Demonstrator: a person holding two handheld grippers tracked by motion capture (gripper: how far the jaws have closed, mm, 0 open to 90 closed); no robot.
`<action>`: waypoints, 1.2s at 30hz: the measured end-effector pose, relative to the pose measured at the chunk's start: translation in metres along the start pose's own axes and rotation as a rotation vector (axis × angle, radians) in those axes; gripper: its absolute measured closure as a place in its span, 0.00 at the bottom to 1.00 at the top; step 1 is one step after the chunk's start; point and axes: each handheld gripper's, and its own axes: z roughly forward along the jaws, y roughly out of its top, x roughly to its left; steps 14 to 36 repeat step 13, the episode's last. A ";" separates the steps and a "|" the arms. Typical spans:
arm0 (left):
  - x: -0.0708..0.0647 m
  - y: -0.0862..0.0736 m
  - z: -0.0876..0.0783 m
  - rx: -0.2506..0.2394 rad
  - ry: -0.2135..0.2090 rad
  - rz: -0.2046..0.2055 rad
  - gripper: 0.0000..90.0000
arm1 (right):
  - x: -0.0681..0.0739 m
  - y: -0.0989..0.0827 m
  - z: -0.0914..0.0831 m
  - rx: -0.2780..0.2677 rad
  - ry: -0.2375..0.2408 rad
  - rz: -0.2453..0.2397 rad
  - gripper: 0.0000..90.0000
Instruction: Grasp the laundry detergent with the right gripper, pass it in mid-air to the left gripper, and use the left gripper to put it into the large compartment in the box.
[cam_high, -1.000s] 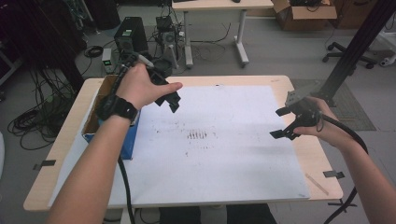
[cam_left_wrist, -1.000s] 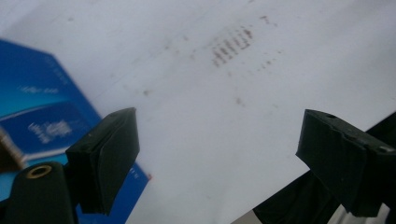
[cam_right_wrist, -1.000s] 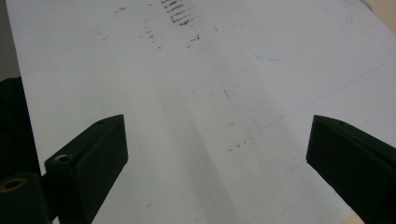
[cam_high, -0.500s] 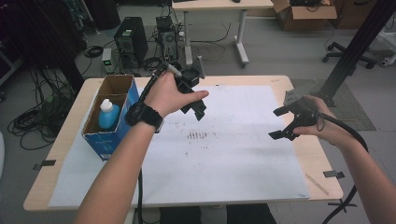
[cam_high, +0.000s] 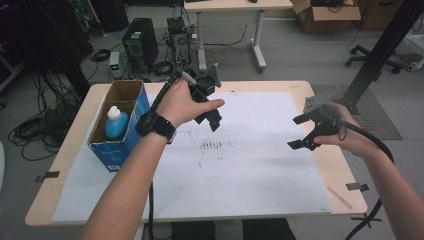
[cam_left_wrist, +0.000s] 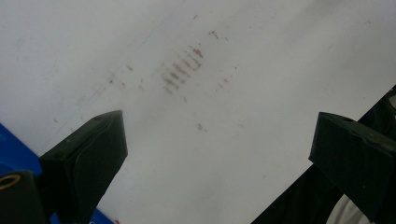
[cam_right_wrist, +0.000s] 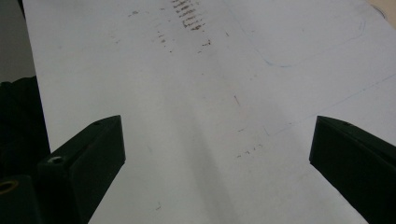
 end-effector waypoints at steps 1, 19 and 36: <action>0.000 0.000 0.000 0.002 -0.002 0.000 0.05 | 0.000 0.000 0.000 0.000 0.001 -0.001 0.04; 0.002 -0.004 -0.001 0.002 0.002 -0.003 0.05 | 0.002 0.000 -0.001 0.004 -0.004 -0.002 0.04; 0.002 -0.004 -0.001 0.002 0.002 -0.003 0.05 | 0.002 0.000 -0.001 0.004 -0.004 -0.002 0.04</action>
